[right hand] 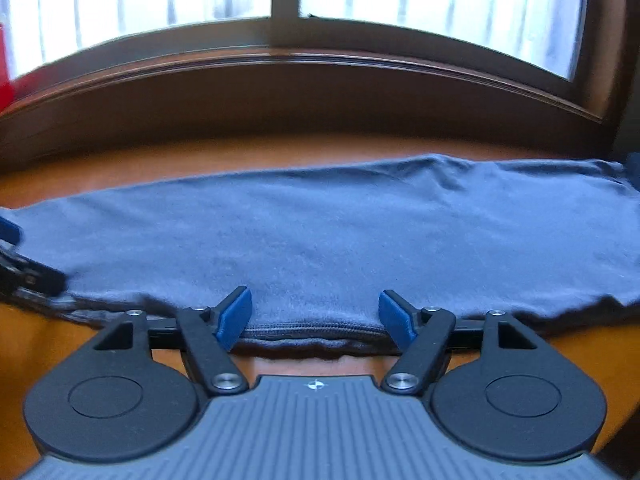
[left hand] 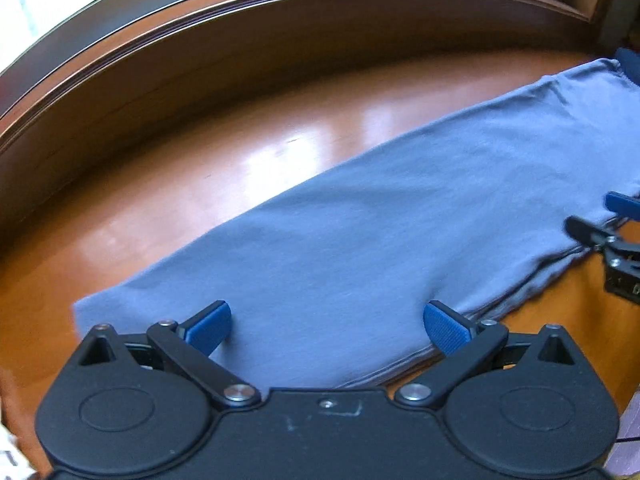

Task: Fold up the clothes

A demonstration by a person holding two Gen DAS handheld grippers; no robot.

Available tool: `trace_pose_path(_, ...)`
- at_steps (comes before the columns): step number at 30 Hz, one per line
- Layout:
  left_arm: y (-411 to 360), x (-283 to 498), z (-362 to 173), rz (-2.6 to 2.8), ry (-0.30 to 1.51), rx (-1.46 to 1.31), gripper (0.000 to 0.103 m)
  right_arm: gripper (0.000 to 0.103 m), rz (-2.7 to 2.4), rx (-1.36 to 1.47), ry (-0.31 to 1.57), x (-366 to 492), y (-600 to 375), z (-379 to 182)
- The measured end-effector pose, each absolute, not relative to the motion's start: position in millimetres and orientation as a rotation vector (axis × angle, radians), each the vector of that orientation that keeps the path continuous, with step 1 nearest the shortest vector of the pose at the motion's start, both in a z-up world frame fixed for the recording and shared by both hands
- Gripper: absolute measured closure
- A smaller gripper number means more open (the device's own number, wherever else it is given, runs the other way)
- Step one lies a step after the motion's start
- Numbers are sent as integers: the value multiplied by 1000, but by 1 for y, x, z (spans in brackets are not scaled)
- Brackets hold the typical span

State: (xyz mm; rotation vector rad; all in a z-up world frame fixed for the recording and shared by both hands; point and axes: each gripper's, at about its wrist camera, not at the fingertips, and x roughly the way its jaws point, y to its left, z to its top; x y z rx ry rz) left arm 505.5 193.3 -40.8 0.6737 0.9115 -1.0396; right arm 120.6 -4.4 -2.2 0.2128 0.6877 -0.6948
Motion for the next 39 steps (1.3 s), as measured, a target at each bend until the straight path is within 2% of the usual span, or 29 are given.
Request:
trace_pose_path(4, 209, 519, -39, -1035, 892, 709, 0, 30, -748, 265, 709, 122, -3, 9)
trace_pose_path(9, 229, 531, -36, -947, 911, 693, 0, 29, -675, 273, 644, 135, 21, 19)
trace_pose_path(19, 268, 562, -39, -864, 959, 740, 0, 29, -486, 277, 651, 190, 81, 6)
trace_pose_path(23, 280, 576, -37, -900, 932, 756, 0, 27, -519, 196, 675, 205, 108, 2)
trace_pose_path(34, 318, 642, -31, -1236, 772, 846, 0, 27, -731, 327, 532, 263, 208, 10)
trace_pose_path(39, 323, 663, -21, -1344, 692, 873, 2, 30, -931, 340, 551, 294, 245, 4)
